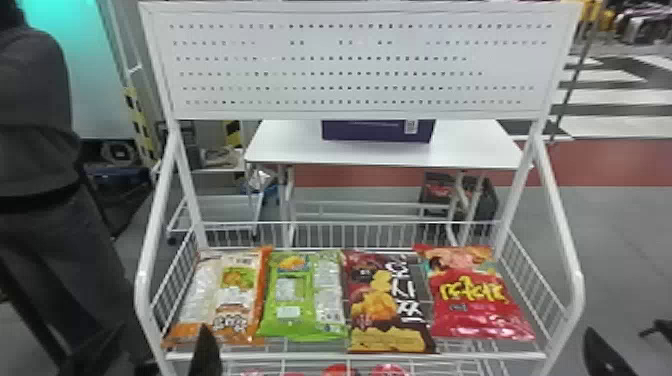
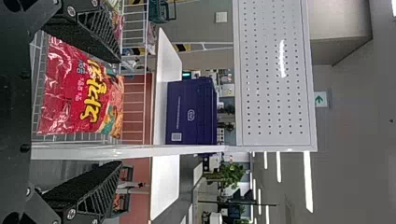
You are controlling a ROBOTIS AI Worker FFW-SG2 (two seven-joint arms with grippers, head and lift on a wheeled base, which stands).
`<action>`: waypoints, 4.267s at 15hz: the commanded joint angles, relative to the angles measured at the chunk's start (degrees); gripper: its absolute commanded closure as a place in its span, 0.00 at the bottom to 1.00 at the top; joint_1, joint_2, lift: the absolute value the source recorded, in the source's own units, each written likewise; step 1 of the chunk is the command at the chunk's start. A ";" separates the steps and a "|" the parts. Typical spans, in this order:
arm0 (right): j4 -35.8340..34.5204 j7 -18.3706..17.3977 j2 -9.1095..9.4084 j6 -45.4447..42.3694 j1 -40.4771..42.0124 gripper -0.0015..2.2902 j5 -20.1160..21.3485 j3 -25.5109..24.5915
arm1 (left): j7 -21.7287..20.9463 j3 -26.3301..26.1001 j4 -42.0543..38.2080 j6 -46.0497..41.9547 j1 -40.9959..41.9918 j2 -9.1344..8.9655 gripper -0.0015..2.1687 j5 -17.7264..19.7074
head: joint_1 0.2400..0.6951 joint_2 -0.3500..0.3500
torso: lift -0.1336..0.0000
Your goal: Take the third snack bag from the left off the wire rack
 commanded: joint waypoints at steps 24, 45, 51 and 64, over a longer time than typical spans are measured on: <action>37.97 -2.63 9.77 25.14 -45.54 0.12 15.29 33.49 | 0.00 -0.40 1.71 1.58 -1.32 0.66 0.07 -0.53 | 0.57 0.50 | 1.00; 9.05 -4.03 0.45 25.31 -30.60 0.98 7.65 24.26 | 0.00 0.39 -0.58 1.40 -0.09 0.83 0.06 0.09 | 0.57 0.50 | 1.00; -1.58 -4.21 -6.31 1.23 -6.95 0.98 -2.02 8.44 | 0.00 1.27 -0.49 0.35 0.18 0.83 0.06 0.44 | 0.57 0.50 | 1.00; -0.09 -2.80 -4.03 -7.56 3.24 0.98 -4.39 0.97 | -0.26 3.82 0.21 0.35 -0.70 0.74 0.06 2.90 | 0.57 0.50 | 1.00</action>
